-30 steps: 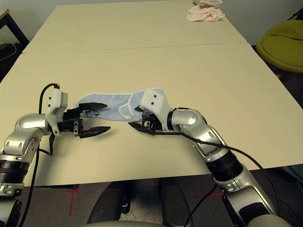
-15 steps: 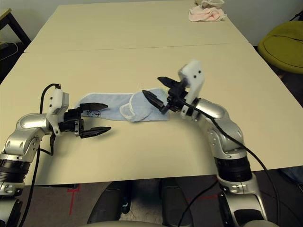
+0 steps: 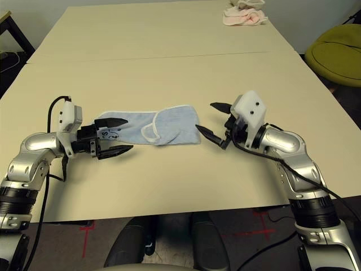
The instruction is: Fold the towel and set it aside.
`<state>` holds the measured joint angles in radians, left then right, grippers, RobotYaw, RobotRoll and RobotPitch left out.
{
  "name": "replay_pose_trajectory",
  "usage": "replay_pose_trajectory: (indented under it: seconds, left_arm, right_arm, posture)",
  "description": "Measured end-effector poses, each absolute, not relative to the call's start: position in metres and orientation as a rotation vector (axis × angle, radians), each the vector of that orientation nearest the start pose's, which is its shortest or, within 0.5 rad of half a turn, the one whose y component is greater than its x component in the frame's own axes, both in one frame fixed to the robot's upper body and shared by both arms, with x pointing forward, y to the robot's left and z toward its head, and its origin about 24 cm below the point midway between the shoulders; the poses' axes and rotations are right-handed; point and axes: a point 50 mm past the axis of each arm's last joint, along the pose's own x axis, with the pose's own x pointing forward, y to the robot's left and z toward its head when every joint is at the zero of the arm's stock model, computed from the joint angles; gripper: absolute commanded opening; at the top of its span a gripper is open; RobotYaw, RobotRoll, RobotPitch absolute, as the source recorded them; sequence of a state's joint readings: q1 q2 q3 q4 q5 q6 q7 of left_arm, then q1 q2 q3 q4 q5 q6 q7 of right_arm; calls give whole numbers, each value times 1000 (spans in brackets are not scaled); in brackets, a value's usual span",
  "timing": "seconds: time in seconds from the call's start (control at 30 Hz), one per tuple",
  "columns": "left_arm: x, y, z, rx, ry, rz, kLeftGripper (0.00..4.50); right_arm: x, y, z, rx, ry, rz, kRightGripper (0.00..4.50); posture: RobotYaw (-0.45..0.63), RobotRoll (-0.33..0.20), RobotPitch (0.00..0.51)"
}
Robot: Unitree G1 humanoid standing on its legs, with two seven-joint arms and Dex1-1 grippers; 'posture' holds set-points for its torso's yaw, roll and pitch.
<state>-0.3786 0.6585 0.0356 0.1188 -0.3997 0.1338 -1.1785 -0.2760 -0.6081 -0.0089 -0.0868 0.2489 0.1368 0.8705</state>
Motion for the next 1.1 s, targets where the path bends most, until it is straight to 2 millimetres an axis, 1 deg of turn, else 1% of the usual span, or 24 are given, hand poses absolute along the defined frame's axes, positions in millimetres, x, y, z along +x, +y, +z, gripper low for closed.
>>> replay_pose_trajectory:
  seconds: [0.1,0.33,0.43,0.57,0.63,0.73,0.87,0.97,1.1]
  left_arm:
    - [290,225,150,294,-12,-1053,4500]
    - [294,239,159,261,-33,-896,4500]
    - [296,245,159,233,-4,-815,4500]
    - [298,255,157,151,59,-717,4500]
    - [298,260,158,142,86,-693,4500]
    - [295,270,161,157,147,-665,4500]
    - [287,282,167,189,246,-655,4500]
    - [283,283,167,180,275,-679,4500]
    - [278,277,173,196,222,-789,4500]
  right_arm:
    - [279,-204,133,-462,-50,891,4480]
    - [283,-211,124,-474,-64,903,4480]
    - [287,-208,126,-458,-84,903,4480]
    - [292,-198,131,-441,-119,918,4480]
    - [292,-195,130,-434,-118,928,4480]
    - [292,-189,127,-427,-109,954,4480]
    - [295,-188,130,-430,-111,957,4480]
    - [297,-185,135,-426,-119,957,4480]
    - [297,-177,135,-409,-117,975,4480]
  posture:
    - [66,0,144]
    - [83,0,148]
    - [94,0,150]
    - [105,0,151]
    - [109,0,151]
    - [116,0,151]
    - [125,0,153]
    - [129,0,154]
    - [127,0,156]
